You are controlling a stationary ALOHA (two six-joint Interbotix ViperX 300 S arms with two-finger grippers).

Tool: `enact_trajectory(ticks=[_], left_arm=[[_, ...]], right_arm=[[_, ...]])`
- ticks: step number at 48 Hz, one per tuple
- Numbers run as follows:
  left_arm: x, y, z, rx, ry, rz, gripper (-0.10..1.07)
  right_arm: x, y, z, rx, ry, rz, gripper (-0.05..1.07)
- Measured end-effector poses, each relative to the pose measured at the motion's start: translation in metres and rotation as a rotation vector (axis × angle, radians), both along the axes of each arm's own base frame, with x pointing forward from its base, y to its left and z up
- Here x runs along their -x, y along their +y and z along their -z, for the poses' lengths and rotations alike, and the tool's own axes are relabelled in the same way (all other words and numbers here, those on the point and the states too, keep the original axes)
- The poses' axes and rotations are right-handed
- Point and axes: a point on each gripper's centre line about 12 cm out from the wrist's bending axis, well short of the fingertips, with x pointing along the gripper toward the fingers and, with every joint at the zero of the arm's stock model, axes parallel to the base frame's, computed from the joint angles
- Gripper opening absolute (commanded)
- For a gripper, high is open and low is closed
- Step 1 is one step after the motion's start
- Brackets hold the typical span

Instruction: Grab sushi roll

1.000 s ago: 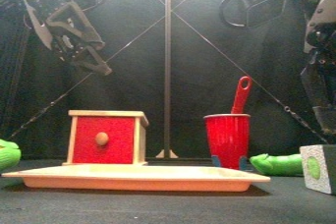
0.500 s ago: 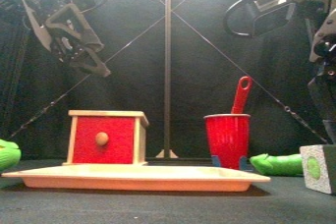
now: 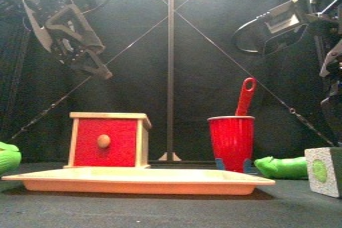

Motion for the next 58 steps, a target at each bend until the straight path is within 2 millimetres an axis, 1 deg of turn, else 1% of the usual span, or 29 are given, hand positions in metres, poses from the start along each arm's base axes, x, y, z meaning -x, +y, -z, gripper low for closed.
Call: enact_trajectory(ticks=[8, 12, 18, 21, 26, 29, 37, 47, 58], left_arm=[[0.000, 0.000, 0.000, 0.000, 0.000, 0.000, 1.00], [0.000, 0.000, 0.000, 0.000, 0.000, 0.000, 1.00], [0.001, 0.000, -0.001, 0.000, -0.005, -0.002, 1.00], [0.003, 0.000, 0.000, 0.000, -0.003, 0.000, 1.00], [0.005, 0.001, 0.000, 0.000, -0.005, -0.002, 1.00], [0.007, 0.001, 0.000, 0.003, -0.006, -0.005, 1.00], [0.012, 0.001, -0.002, 0.023, -0.019, -0.017, 1.00], [0.021, 0.003, -0.002, 0.030, -0.030, -0.033, 1.00], [0.028, 0.005, 0.000, 0.035, -0.036, -0.042, 1.00]], right_arm=[[0.001, -0.003, 0.002, 0.016, -0.002, -0.019, 0.87], [0.000, -0.002, 0.002, 0.016, -0.005, -0.022, 0.84], [0.000, -0.002, 0.003, 0.015, -0.005, -0.021, 0.77], [0.000, -0.002, 0.003, 0.015, -0.005, -0.021, 0.70], [-0.001, -0.002, 0.002, 0.014, -0.007, -0.020, 0.63], [-0.002, -0.003, 0.002, 0.015, -0.007, -0.018, 0.61], [-0.007, -0.003, -0.005, 0.021, -0.016, -0.012, 0.61], [-0.014, -0.003, -0.025, 0.035, -0.045, -0.006, 0.61], [-0.017, -0.004, -0.028, 0.044, -0.053, -0.008, 0.61]])
